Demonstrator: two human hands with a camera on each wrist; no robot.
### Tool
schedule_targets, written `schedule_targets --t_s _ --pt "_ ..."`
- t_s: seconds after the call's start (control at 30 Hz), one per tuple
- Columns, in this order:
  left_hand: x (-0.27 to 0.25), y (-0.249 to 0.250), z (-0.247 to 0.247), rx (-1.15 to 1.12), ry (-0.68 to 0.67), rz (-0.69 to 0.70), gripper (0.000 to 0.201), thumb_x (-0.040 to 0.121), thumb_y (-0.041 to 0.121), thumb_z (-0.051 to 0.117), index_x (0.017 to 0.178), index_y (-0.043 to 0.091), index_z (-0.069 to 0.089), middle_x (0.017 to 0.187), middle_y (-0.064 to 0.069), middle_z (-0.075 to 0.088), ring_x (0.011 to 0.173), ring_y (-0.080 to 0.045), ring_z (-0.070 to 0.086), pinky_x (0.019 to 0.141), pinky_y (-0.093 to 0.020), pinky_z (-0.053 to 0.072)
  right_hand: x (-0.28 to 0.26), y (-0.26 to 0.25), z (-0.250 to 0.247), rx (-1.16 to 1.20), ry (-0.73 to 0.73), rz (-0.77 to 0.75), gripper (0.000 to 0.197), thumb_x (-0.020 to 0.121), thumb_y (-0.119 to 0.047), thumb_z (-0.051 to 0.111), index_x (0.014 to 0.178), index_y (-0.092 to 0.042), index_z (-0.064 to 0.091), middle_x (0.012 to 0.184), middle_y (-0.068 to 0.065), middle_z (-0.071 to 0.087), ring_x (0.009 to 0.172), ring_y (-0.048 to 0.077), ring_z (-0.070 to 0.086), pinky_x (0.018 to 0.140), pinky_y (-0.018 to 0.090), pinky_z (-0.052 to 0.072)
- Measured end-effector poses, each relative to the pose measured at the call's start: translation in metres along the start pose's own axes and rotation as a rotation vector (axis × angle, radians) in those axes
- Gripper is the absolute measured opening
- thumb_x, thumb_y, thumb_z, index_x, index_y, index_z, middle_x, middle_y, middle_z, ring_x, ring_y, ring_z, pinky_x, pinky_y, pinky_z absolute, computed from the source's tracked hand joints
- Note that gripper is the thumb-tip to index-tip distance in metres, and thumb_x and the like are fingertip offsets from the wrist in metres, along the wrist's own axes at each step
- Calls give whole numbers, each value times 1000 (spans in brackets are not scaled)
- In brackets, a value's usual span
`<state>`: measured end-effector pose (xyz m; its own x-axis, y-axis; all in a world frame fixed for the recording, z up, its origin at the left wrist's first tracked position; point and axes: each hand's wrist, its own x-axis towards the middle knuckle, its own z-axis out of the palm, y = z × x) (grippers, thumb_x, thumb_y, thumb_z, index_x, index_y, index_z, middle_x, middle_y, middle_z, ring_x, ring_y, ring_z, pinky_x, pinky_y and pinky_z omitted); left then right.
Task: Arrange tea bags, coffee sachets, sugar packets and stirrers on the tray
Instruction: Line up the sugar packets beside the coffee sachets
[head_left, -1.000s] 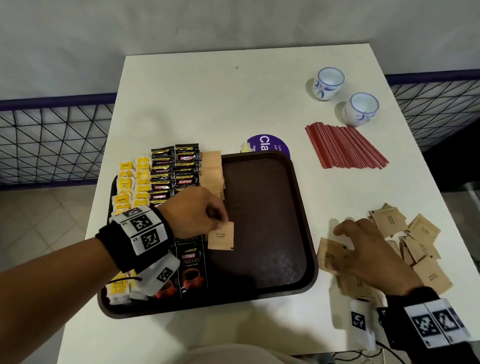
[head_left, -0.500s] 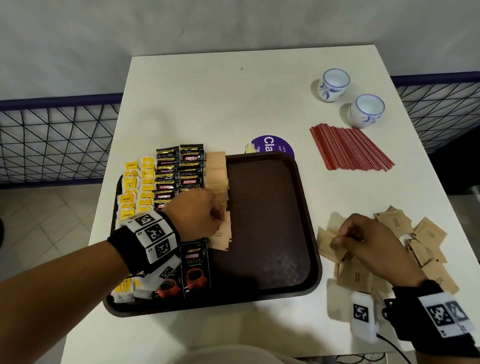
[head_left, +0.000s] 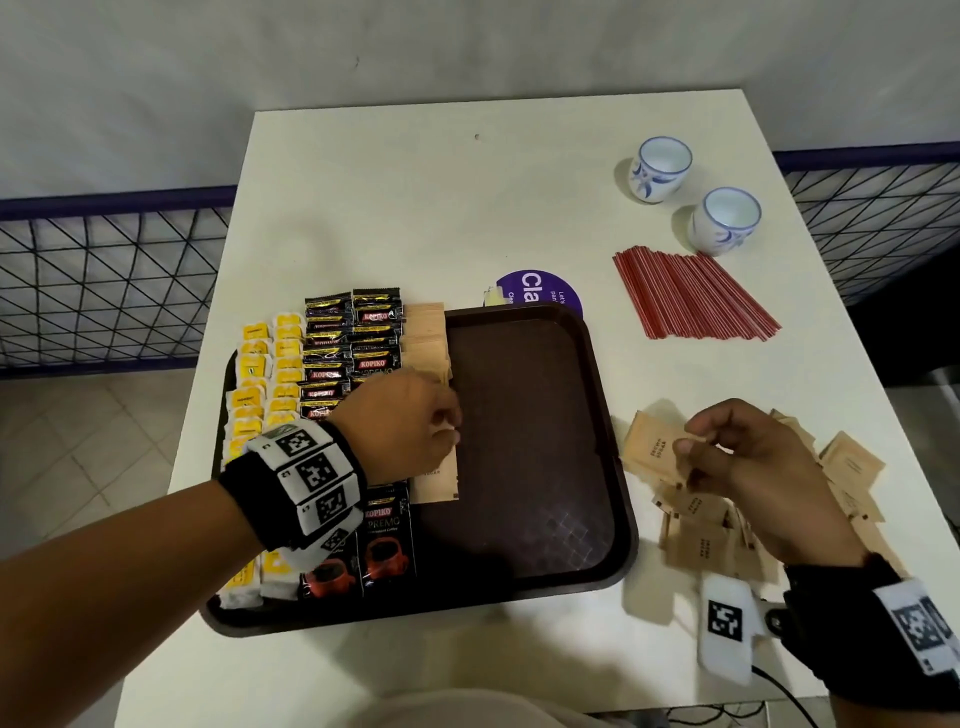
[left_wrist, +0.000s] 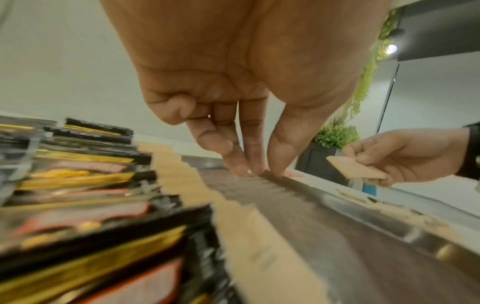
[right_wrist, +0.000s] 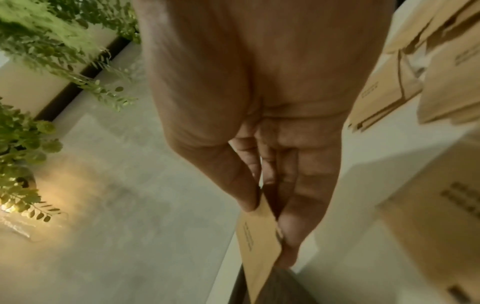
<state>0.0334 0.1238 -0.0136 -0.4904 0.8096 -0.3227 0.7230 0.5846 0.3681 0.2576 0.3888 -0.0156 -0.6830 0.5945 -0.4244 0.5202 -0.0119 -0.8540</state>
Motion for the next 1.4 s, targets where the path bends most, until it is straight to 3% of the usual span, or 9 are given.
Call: schedule_targets --t_s 0.1,0.23,0.33,0.43,0.5,0.7,0.9,1.17,1.4 --pt "10 22 -5 -178 5 40 14 86 37 66 97 30 70 83 15 66 77 0 59 72 -24 50 0 -4 11 101 -26 34 12 87 6 68 85 4 56 89 29 61 70 24 74 62 38 61" --pt "28 53 0 -448 -38 103 24 85 33 73 107 27 69 85 12 71 79 2 65 78 -18 53 -4 -12 29 172 -85 36 13 86 10 66 83 7 54 78 19 56 69 22 73 62 37 63" --pt "39 67 7 -664 -93 100 29 84 24 75 111 22 66 90 6 75 85 -5 70 86 -26 55 -7 -15 40 206 -124 30 15 86 12 65 80 4 54 73 14 55 72 25 74 60 36 62" --pt "43 72 7 -734 -85 92 19 81 11 77 100 14 71 83 -1 75 77 -15 72 81 -35 59 -11 -15 45 169 -165 -4 15 87 9 66 80 1 56 83 25 61 80 32 75 65 41 63" --pt "42 66 0 -689 -97 93 15 80 8 77 94 14 74 80 -2 74 72 -12 71 76 -30 59 -13 -13 40 82 -160 -48 11 87 4 69 83 -1 60 88 26 66 80 32 75 66 38 61" --pt "20 20 -30 -419 -315 67 13 81 14 77 89 23 74 79 17 71 75 6 63 71 -12 48 -18 0 -7 -343 7 -51 12 83 -19 78 83 -24 67 85 -8 71 82 8 67 65 27 46" --pt "3 3 -20 -238 -412 10 12 81 17 76 88 26 74 78 12 71 70 1 63 66 -13 47 -24 11 -31 -510 -19 65 20 77 -33 83 88 -27 68 88 -4 67 81 18 65 65 30 47" --pt "4 9 -5 -52 -312 -10 11 81 15 66 84 22 73 66 18 59 61 4 55 59 -9 38 -25 18 -27 -687 -108 32 31 74 -26 83 95 -35 61 95 -6 60 82 7 59 66 28 41" --pt "2 2 3 77 -249 -39 14 78 20 61 85 25 72 74 17 58 71 -4 56 60 -17 40 -11 35 -8 -779 10 -5 45 75 -20 80 114 -22 60 112 2 50 98 20 55 74 30 40"
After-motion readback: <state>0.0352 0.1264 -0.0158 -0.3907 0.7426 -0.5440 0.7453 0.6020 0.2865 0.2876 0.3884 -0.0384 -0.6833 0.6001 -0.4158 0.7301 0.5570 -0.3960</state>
